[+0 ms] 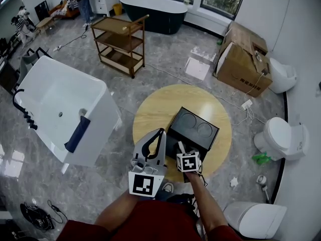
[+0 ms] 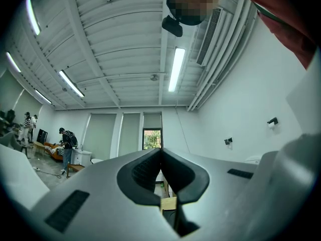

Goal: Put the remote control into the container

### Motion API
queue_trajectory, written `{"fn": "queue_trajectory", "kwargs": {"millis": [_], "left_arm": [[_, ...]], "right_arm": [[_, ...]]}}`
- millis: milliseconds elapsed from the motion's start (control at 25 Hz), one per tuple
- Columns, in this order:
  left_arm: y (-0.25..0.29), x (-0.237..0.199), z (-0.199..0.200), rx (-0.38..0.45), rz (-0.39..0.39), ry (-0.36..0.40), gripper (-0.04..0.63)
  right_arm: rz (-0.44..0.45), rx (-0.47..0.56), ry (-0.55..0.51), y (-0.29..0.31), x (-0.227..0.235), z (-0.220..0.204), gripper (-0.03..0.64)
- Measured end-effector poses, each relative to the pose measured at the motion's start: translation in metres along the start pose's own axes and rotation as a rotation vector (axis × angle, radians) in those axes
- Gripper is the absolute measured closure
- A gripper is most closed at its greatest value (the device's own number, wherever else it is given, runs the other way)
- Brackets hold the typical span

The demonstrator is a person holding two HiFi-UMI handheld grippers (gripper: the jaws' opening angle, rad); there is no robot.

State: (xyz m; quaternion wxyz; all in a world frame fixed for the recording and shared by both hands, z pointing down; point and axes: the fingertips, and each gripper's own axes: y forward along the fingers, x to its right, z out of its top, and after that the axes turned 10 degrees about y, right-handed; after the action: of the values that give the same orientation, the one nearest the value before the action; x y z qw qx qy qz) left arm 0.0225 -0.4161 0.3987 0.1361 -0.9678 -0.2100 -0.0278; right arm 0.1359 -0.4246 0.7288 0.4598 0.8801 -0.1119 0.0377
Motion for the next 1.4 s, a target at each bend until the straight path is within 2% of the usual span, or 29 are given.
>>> {"fn": "queue_trajectory", "kwargs": {"millis": [1080, 1240, 1400], "left_arm": [[0.005, 0.005, 0.001, -0.001, -0.029, -0.008, 0.580], [0.005, 0.005, 0.002, -0.001, -0.029, -0.007, 0.580], [0.004, 0.004, 0.000, -0.001, -0.027, -0.010, 0.580]], "right_arm": [[0.030, 0.130, 0.069, -0.037, 0.005, 0.025, 0.431], [0.042, 0.193, 0.094, -0.055, 0.005, 0.038, 0.431], [0.070, 0.325, 0.122, -0.091, -0.001, 0.065, 0.431]]}}
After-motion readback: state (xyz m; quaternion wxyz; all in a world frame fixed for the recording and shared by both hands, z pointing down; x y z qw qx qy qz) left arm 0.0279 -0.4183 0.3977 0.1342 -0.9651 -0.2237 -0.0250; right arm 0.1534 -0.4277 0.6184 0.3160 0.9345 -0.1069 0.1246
